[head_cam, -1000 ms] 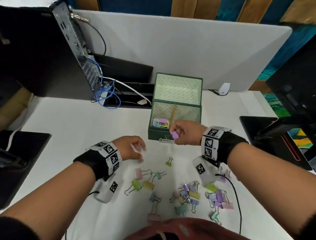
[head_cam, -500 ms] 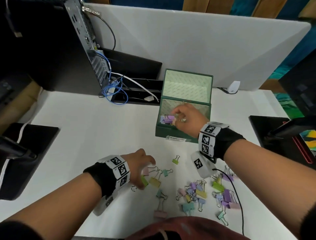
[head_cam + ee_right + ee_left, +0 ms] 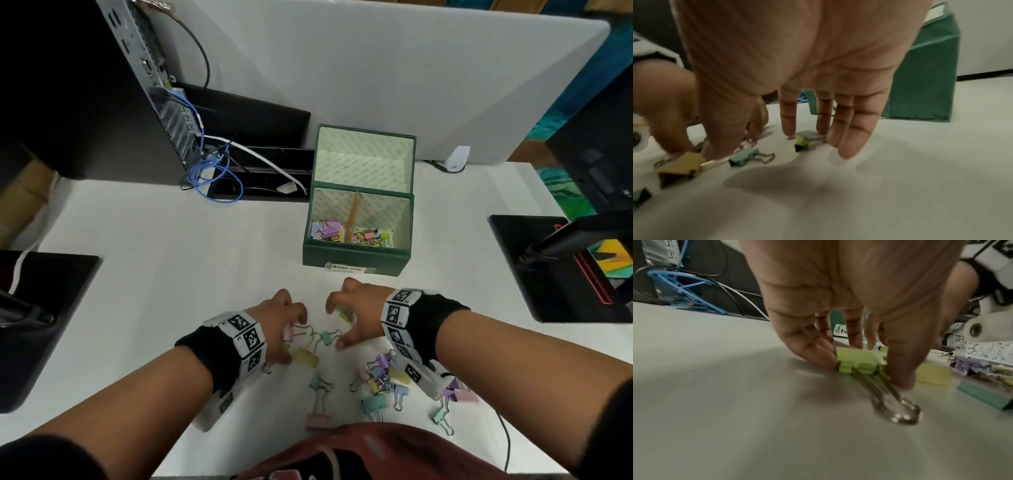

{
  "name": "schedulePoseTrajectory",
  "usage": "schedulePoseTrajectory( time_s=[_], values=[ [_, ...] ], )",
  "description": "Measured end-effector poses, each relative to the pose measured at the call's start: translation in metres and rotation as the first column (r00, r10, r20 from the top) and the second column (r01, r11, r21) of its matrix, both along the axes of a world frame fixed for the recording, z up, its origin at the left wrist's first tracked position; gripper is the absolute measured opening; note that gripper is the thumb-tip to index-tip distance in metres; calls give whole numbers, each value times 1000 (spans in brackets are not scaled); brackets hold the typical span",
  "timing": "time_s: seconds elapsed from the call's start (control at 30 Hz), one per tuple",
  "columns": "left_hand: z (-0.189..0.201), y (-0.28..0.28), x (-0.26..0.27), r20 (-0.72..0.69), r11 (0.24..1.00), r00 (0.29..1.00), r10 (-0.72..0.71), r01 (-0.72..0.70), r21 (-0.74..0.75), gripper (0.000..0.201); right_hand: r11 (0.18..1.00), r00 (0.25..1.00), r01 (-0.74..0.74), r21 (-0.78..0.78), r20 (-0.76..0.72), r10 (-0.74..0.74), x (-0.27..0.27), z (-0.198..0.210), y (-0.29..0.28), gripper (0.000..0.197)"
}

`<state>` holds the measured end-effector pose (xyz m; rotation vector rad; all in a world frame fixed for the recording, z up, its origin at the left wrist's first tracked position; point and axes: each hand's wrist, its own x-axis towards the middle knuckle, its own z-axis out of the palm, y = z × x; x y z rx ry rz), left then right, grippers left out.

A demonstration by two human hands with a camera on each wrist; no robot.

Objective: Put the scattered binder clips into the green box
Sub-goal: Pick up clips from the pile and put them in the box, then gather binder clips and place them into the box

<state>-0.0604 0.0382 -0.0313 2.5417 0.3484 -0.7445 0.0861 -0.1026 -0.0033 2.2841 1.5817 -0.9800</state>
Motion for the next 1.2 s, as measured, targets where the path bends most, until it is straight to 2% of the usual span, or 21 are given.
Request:
schedulePoseTrajectory(
  time_s=[0.17, 0.43, 0.77, 0.93, 1.07, 1.2],
  values=[
    [-4, 4, 7, 33, 999, 999, -4, 3, 43, 50, 998, 998, -53, 35, 48, 51, -11, -8, 8, 65],
    [-4, 6, 15, 66, 997, 996, 55, -59, 58, 39, 997, 999, 13, 83, 38, -16, -14, -15, 17, 38],
    [-5, 18, 27, 162, 993, 981, 107, -113, 31, 15, 975, 979, 206, 85, -21, -205, 7, -19, 8, 35],
    [-7, 23, 33, 175, 997, 983, 64, -69, 23, 18, 954, 961, 278, 111, -42, -275, 10, -18, 0, 36],
    [-5, 25, 36, 172, 998, 985, 26, -34, 45, 17, 965, 971, 238, 107, -49, -234, 11, -15, -10, 44],
    [-3, 25, 36, 145, 996, 989, -15, 2, 89, 16, 977, 981, 190, 98, 5, -192, 10, -14, -13, 37]
  ],
)
